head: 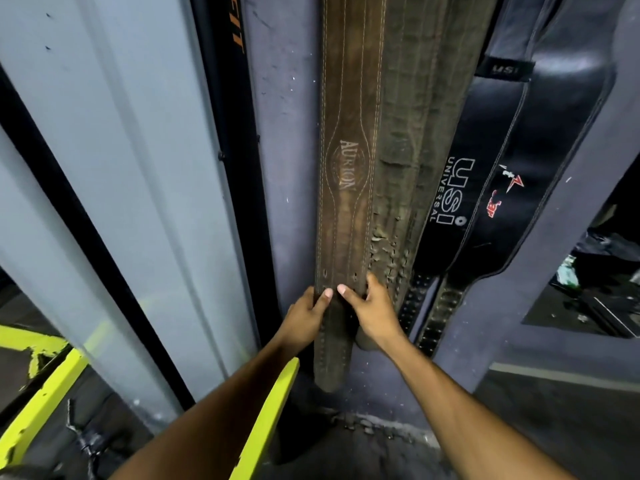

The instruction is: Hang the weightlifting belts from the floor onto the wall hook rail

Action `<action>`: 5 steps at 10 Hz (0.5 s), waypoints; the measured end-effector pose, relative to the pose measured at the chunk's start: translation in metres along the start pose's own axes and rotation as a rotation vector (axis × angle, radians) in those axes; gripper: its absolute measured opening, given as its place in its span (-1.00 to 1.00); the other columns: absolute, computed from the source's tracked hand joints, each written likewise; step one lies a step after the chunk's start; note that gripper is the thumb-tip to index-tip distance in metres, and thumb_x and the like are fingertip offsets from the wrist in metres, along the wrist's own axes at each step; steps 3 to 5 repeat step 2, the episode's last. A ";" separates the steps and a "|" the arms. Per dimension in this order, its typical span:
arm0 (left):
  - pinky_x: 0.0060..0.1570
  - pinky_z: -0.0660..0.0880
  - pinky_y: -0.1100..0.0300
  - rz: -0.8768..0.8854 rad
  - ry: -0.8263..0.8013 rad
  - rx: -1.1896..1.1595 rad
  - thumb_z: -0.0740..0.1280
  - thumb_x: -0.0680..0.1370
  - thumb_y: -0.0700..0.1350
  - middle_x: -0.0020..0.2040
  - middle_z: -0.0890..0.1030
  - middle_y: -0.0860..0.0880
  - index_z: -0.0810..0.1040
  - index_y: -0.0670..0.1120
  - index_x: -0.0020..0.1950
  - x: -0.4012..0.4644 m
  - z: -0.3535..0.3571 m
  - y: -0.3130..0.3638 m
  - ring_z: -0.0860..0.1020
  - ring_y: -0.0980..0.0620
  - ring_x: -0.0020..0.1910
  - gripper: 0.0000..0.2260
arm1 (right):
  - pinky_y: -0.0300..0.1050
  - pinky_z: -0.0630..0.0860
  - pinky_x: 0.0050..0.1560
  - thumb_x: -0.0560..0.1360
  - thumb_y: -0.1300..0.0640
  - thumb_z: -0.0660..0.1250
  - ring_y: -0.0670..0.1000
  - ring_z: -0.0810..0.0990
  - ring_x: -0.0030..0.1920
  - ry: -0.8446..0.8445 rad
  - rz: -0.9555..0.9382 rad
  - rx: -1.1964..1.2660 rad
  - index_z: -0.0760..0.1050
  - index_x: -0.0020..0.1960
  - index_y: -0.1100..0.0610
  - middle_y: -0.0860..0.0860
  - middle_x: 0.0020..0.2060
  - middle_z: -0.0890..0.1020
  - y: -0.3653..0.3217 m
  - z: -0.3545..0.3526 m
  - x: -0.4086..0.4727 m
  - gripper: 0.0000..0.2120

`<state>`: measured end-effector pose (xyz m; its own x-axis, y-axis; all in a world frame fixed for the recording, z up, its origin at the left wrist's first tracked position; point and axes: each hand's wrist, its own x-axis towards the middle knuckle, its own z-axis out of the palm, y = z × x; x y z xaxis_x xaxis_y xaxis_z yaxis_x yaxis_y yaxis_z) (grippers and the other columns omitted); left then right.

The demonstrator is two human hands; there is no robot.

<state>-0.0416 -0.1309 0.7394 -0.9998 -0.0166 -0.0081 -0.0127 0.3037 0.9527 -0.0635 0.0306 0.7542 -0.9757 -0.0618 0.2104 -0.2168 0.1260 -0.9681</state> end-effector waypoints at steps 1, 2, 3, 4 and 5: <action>0.33 0.39 0.21 -0.001 0.003 0.130 0.23 0.64 0.22 0.40 0.59 0.01 0.38 0.03 0.49 -0.001 -0.004 0.007 0.52 -0.03 0.44 -0.52 | -0.30 0.52 0.13 0.56 0.05 0.51 -0.14 0.67 0.13 0.014 0.042 -0.186 0.38 0.46 -0.02 -0.24 0.07 0.64 -0.010 -0.012 -0.013 -0.46; 0.45 0.28 0.14 0.009 0.009 0.232 0.22 0.64 0.24 0.56 0.41 -0.13 0.16 -0.05 0.64 -0.011 -0.007 0.025 0.40 -0.12 0.54 -0.34 | -0.19 0.46 0.27 0.57 0.02 0.48 -0.02 0.61 0.28 0.059 0.065 -0.270 0.26 0.58 0.00 0.02 0.29 0.61 -0.023 -0.034 -0.027 -0.33; 0.45 0.28 0.14 0.009 0.009 0.232 0.22 0.64 0.24 0.56 0.41 -0.13 0.16 -0.05 0.64 -0.011 -0.007 0.025 0.40 -0.12 0.54 -0.34 | -0.19 0.46 0.27 0.57 0.02 0.48 -0.02 0.61 0.28 0.059 0.065 -0.270 0.26 0.58 0.00 0.02 0.29 0.61 -0.023 -0.034 -0.027 -0.33; 0.45 0.28 0.14 0.009 0.009 0.232 0.22 0.64 0.24 0.56 0.41 -0.13 0.16 -0.05 0.64 -0.011 -0.007 0.025 0.40 -0.12 0.54 -0.34 | -0.19 0.46 0.27 0.57 0.02 0.48 -0.02 0.61 0.28 0.059 0.065 -0.270 0.26 0.58 0.00 0.02 0.29 0.61 -0.023 -0.034 -0.027 -0.33; 0.45 0.28 0.14 0.009 0.009 0.232 0.22 0.64 0.24 0.56 0.41 -0.13 0.16 -0.05 0.64 -0.011 -0.007 0.025 0.40 -0.12 0.54 -0.34 | -0.19 0.46 0.27 0.57 0.02 0.48 -0.02 0.61 0.28 0.059 0.065 -0.270 0.26 0.58 0.00 0.02 0.29 0.61 -0.023 -0.034 -0.027 -0.33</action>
